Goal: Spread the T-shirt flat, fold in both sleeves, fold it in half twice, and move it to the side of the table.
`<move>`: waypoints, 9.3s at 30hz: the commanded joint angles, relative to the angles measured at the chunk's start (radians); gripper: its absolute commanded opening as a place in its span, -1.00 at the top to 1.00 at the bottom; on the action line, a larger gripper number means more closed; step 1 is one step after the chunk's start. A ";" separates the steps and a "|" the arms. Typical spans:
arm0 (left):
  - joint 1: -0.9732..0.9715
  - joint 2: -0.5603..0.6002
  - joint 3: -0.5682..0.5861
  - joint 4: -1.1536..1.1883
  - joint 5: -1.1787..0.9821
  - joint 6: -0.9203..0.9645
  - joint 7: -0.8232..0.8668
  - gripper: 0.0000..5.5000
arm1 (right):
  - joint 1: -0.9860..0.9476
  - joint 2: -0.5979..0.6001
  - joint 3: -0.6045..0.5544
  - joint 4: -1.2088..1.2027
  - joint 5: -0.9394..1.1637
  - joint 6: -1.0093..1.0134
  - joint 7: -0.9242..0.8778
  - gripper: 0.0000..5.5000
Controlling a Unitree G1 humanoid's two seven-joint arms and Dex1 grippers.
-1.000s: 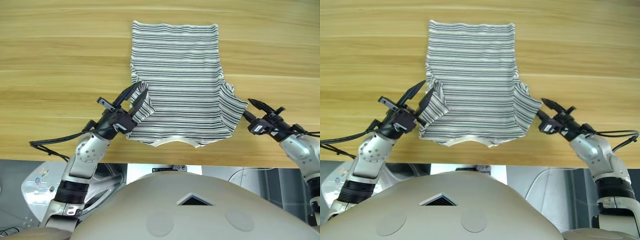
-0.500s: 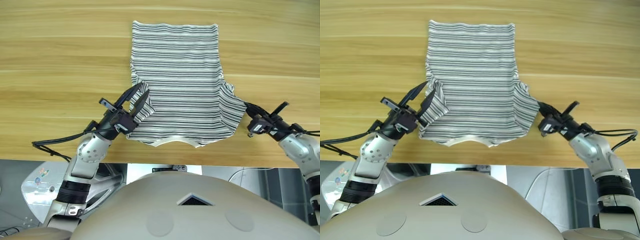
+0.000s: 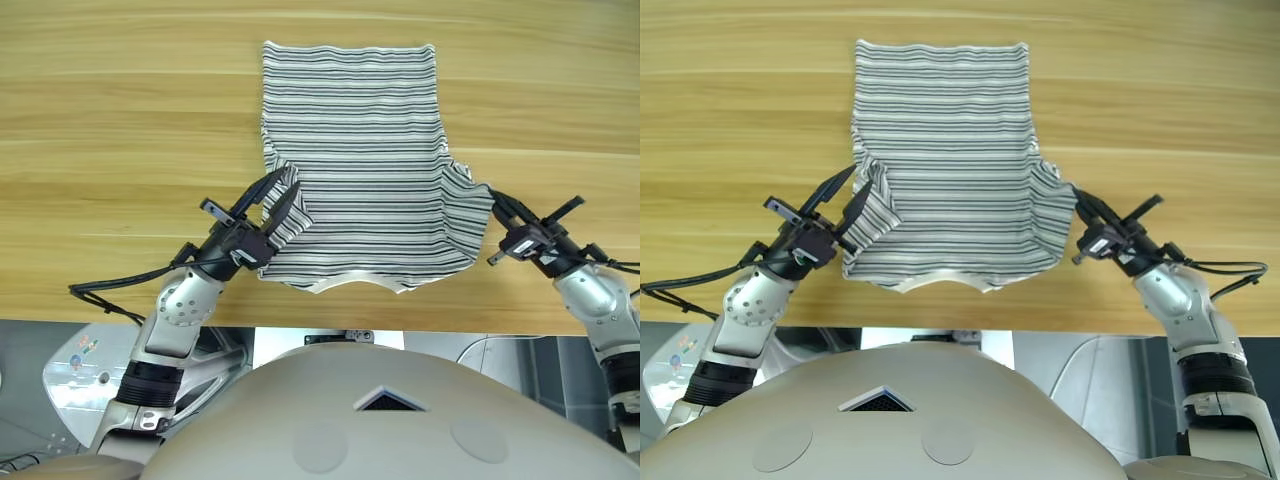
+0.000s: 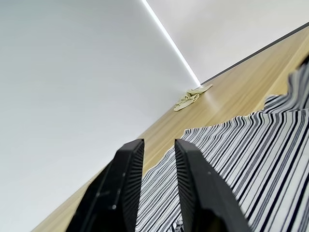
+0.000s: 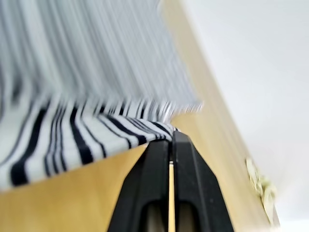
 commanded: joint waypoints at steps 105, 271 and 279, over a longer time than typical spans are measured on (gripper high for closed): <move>-0.070 0.444 -0.044 0.203 0.193 -0.031 -0.316 0.57 | 0.192 -0.085 0.095 -0.232 -0.233 0.036 0.226 0.27; -0.584 -0.077 0.063 0.604 -0.175 0.377 -0.058 0.97 | -0.557 0.407 0.124 0.256 0.121 0.317 0.192 1.00; -0.684 -0.126 0.083 0.822 -0.160 0.301 -0.031 0.97 | -0.789 0.500 0.098 0.652 0.048 0.272 0.042 0.72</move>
